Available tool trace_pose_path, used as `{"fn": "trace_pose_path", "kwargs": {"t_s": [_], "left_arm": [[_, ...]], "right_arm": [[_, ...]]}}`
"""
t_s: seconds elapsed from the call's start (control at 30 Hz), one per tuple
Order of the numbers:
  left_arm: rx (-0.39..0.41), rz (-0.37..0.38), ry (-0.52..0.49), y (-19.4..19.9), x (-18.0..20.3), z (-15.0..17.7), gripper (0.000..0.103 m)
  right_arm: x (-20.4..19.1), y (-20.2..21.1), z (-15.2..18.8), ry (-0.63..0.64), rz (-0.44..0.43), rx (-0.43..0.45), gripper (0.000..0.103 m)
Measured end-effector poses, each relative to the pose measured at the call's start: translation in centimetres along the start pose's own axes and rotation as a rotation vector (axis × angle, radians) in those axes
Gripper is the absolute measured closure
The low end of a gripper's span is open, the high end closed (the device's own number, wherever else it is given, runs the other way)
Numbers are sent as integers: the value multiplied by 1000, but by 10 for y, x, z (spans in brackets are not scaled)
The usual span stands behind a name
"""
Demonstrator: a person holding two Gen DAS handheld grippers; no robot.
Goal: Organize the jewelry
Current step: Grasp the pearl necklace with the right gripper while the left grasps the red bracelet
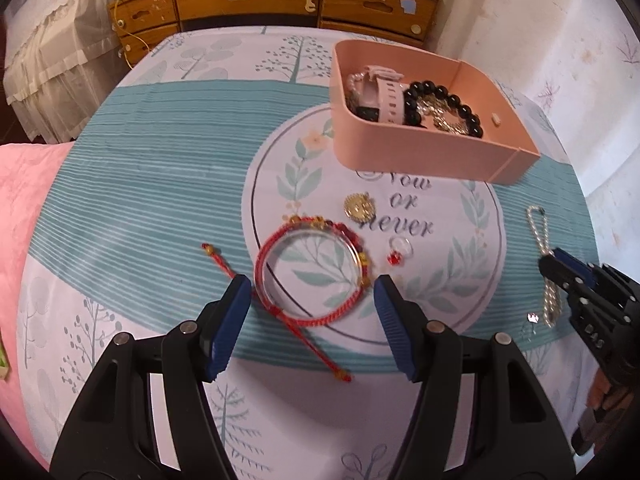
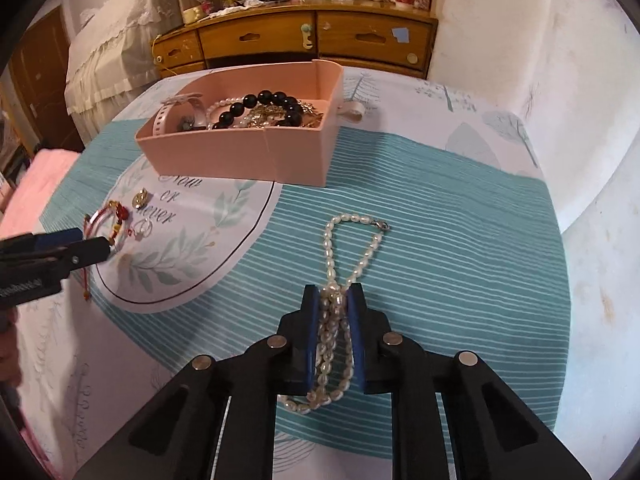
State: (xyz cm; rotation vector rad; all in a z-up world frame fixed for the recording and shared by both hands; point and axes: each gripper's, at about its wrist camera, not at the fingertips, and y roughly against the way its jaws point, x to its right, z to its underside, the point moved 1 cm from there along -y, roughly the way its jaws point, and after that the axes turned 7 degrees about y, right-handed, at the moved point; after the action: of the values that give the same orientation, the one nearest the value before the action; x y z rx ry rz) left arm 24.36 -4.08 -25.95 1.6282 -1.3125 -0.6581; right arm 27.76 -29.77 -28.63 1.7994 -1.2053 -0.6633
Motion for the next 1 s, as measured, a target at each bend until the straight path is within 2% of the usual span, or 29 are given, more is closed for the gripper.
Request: {"fn": "trace_pose_path", "kwargs": {"t_s": [0.17, 0.27, 0.33, 0.37, 0.57, 0.67, 0.87, 1.0], "left_arm": [[34, -30, -17, -10, 2, -4, 42], [59, -13, -25, -13, 3, -10, 42], [71, -24, -18, -16, 2, -13, 43], [72, -24, -18, -17, 1, -14, 43], [83, -9, -47, -18, 1, -14, 43], [82, -13, -65, -17, -1, -14, 43], [88, -1, -76, -3, -5, -18, 43], [52, 38, -136, 11, -1, -24, 43]], "right_arm": [[3, 2, -1, -47, -22, -34, 90], [5, 3, -1, -75, -40, -67, 91], [8, 3, -2, -115, -63, -93, 93], [11, 3, -3, -136, -80, -102, 97], [20, 4, -3, -248, -136, -144, 99], [27, 2, -1, -349, -202, -166, 99], [31, 5, -1, -429, -282, -154, 99], [33, 19, -10, -457, -344, -116, 99]]}}
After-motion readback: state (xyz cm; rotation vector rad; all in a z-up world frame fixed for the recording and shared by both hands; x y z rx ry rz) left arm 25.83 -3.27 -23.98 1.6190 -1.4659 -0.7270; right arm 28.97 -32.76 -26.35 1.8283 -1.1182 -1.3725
